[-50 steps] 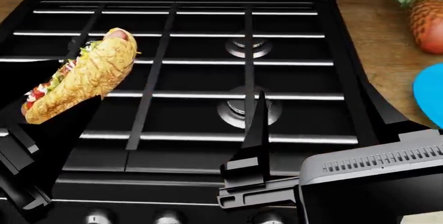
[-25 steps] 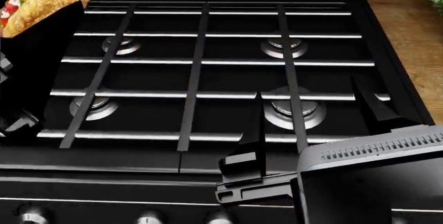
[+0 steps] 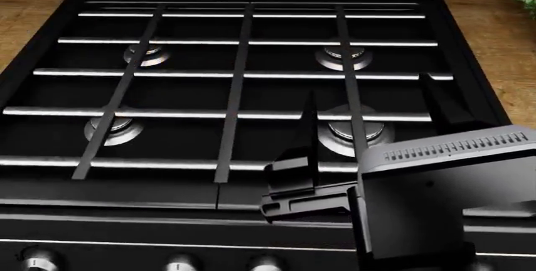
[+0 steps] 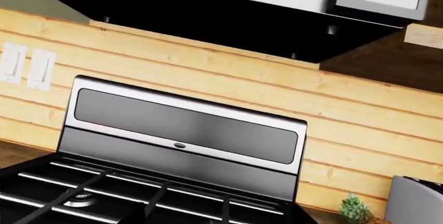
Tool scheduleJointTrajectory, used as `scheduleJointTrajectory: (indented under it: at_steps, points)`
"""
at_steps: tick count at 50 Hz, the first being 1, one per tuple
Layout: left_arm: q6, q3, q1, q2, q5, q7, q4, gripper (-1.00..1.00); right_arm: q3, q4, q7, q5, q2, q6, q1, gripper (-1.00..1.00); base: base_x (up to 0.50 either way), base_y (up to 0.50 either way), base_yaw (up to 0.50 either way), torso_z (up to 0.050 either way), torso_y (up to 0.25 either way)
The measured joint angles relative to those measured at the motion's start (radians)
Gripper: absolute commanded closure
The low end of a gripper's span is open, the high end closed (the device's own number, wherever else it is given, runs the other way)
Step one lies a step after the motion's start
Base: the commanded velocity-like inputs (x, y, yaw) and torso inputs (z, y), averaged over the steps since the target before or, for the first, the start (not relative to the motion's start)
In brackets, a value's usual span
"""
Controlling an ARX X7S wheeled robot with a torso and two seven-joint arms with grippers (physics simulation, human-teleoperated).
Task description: Pick the hot dog from the counter and place it in the microwave.
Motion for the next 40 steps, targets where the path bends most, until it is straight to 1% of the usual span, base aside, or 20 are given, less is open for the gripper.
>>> scheduleJointTrajectory:
  at_steps: [4,9,13,17,20,23,32,35,40]
  points:
    - [0.076,0.035,-0.102,0.064,0.099,0.059,-0.225,1.00,0.002,-0.002,0.001,0.001,0.000,0.000,0.004,-1.00,0.00,0.00,0.00,0.000,0.000]
    - [0.222,0.077,-0.248,0.169,0.248,0.145,-0.600,1.00,0.006,-0.008,0.005,0.006,0.002,0.002,0.007,-1.00,0.00,0.00,0.00,0.000,0.000]
    - [0.284,0.051,-0.330,0.236,0.398,0.176,-0.823,1.00,0.010,-0.018,0.011,0.015,0.003,0.005,0.011,-1.00,0.00,0.00,0.00,0.000,0.000]
    - [0.303,0.001,-0.383,0.284,0.547,0.174,-0.974,1.00,0.013,-0.027,0.017,0.025,0.005,0.010,0.016,-1.00,0.00,0.00,0.00,0.000,0.000]
    - [0.304,-0.028,-0.409,0.314,0.641,0.167,-1.053,1.00,0.016,-0.034,0.022,0.033,0.007,0.011,0.018,-1.00,0.00,0.00,0.00,0.000,0.000]
    - [0.302,-0.020,-0.428,0.337,0.686,0.154,-1.112,1.00,0.019,-0.040,0.027,0.039,0.008,0.012,0.018,-1.00,0.00,0.00,0.00,0.000,0.000]
    - [0.298,0.119,-0.467,0.378,0.637,0.116,-1.212,1.00,0.025,-0.057,0.044,0.047,0.012,0.009,0.010,-1.00,0.00,0.00,0.00,0.000,0.000]
    - [0.296,0.135,-0.474,0.385,0.643,0.112,-1.230,1.00,0.028,-0.060,0.049,0.053,0.011,0.004,0.005,-1.00,0.00,-0.08,0.00,0.000,0.000]
    - [0.290,0.128,-0.481,0.389,0.683,0.109,-1.252,1.00,0.034,-0.063,0.054,0.065,0.009,-0.007,-0.003,-1.00,0.00,-0.50,0.00,0.000,0.002]
